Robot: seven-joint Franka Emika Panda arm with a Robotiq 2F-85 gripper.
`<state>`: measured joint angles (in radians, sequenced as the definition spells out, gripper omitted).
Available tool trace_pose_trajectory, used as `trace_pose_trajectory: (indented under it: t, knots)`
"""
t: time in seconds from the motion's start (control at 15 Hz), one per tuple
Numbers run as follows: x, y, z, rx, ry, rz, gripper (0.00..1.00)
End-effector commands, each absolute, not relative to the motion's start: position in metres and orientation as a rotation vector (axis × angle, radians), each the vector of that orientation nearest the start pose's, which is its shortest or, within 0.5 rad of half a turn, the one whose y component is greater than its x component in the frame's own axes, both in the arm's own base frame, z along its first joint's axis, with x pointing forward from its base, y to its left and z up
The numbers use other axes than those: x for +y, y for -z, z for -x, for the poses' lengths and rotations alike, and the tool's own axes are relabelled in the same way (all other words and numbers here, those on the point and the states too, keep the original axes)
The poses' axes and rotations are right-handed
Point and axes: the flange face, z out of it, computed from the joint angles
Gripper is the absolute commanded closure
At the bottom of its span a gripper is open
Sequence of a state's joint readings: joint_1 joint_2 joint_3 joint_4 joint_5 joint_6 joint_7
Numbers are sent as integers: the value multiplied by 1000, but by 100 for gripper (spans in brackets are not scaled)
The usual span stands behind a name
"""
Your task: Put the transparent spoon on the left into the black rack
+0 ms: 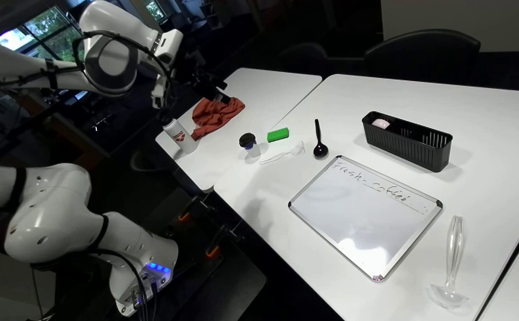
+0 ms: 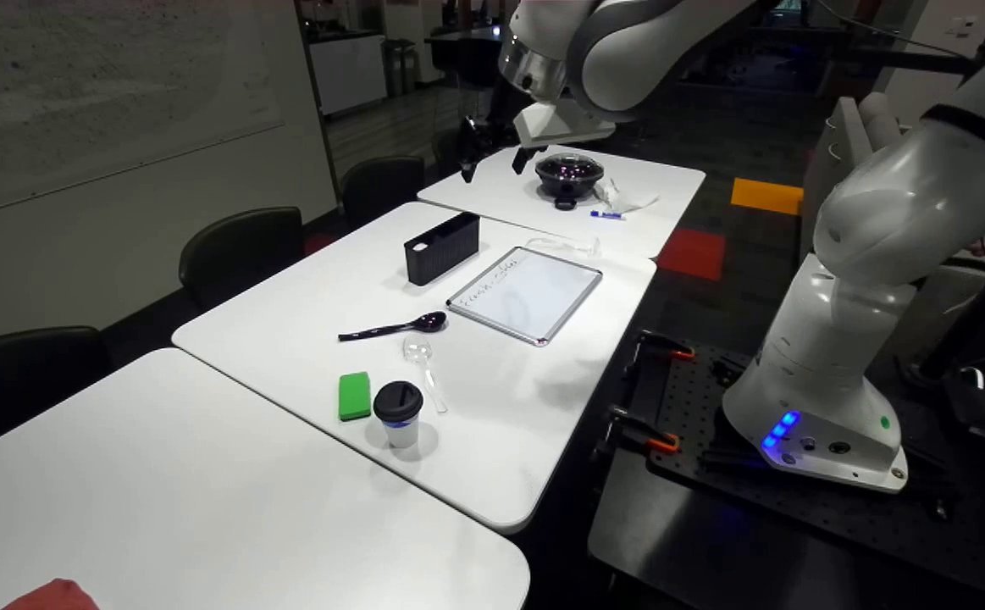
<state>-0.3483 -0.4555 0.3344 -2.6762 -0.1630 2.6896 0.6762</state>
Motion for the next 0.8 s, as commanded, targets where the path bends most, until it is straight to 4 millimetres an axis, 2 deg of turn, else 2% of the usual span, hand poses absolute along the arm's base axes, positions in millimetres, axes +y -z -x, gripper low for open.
trace_pose_trajectory:
  t: [0.0, 0.2, 0.27, 0.4, 0.6, 0.73]
  knots:
    - [-14, -373, -474, 1149, 644, 2986, 0]
    - [-9, -339, -504, 1249, 511, 2990, 0]
    - [-12, -350, -476, 1188, 584, 3004, 0]
    - [-9, -336, -493, 1213, 521, 2988, 0]
    - [-11, -334, -502, 1219, 505, 2975, 0]
    - [-11, -315, -511, 1252, 453, 2934, 0]
